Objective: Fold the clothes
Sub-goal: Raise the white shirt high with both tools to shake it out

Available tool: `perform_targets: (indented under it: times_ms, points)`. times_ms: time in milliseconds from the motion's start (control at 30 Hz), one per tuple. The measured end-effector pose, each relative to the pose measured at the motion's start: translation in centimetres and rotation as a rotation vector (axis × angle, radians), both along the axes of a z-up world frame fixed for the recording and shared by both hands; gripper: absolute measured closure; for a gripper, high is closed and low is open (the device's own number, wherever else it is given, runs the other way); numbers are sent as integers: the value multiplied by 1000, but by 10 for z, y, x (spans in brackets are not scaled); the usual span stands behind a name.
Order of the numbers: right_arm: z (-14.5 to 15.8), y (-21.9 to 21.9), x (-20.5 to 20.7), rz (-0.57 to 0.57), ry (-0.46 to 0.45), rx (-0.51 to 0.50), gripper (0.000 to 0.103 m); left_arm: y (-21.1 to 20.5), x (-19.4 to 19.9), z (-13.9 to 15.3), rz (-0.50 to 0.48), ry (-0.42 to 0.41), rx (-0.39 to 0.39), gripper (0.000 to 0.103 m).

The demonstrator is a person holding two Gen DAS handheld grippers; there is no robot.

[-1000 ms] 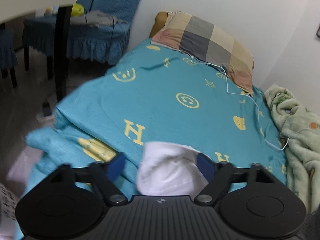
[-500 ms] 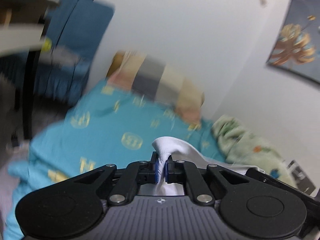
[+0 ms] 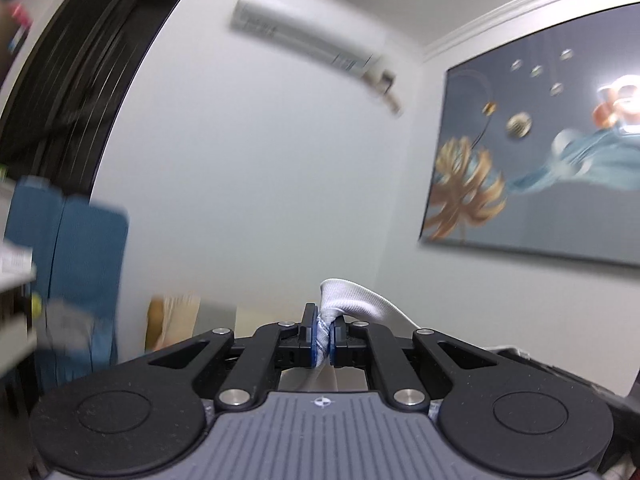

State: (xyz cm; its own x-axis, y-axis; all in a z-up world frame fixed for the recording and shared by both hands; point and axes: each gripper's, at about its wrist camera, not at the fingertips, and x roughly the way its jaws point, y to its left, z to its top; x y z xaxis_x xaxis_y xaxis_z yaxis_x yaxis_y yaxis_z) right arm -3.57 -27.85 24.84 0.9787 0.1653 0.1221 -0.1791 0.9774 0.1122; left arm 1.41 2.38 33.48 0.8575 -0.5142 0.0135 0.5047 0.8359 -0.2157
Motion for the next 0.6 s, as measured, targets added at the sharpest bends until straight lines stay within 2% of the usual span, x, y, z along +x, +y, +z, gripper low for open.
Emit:
perform_targets:
  times_ms: [133, 233, 367, 467, 533, 600]
  points:
    - [51, -1, -32, -21, -85, -25, 95, -13, -46, 71, -2, -92, 2, 98]
    - [75, -1, -57, -23, -136, -34, 95, -18, -78, 102, -18, -139, -5, 97]
    - [93, -4, -91, -16, -176, -26, 95, -19, -119, 124, -44, -172, -15, 97]
    - [97, -4, -108, -8, -191, -25, 95, -16, -137, 126, -54, -179, -14, 97]
    - [96, -4, -111, -4, -191, -30, 95, -12, -140, 120, -51, -169, -6, 97]
    - [92, -5, -108, -1, -180, -35, 95, -10, -126, 105, -49, -138, -2, 97]
